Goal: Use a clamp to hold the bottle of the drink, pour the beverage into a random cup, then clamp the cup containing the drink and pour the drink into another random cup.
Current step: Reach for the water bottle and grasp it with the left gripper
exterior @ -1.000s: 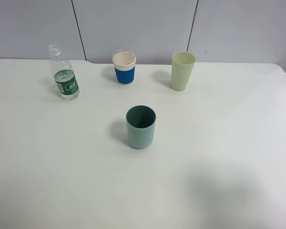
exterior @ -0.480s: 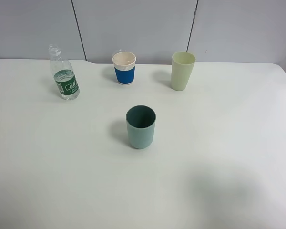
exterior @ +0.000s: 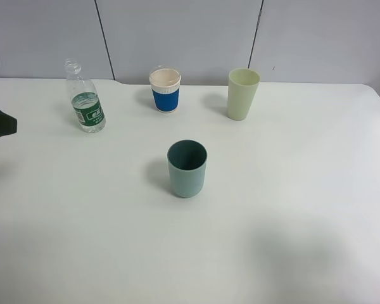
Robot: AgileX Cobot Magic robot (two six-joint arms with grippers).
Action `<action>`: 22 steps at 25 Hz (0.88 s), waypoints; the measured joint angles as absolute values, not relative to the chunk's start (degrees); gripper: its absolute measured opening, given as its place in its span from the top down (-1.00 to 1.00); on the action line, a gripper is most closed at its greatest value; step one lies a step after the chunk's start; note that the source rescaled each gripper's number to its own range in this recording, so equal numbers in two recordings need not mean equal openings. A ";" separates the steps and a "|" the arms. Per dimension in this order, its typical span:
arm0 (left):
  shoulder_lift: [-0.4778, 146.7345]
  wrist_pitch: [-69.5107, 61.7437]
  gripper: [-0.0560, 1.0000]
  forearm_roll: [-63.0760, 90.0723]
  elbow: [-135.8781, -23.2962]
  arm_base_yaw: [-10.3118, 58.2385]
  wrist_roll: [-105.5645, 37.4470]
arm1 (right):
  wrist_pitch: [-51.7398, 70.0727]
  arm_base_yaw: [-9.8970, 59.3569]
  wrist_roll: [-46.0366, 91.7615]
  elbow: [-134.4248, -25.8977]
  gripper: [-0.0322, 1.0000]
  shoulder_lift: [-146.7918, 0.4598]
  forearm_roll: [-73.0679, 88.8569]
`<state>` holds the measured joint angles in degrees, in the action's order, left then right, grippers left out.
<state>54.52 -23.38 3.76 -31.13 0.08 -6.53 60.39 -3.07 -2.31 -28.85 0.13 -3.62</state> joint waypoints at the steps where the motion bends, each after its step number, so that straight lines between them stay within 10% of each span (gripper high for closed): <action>1: 55.80 -22.39 -1.00 3.76 -31.13 0.56 -6.48 | 60.39 -3.07 -2.31 -28.85 -1.00 0.13 -3.62; 22: 79.90 3.43 -1.00 3.22 -31.13 4.81 -6.44 | 60.39 -3.07 -2.31 -28.85 -1.00 0.13 -3.62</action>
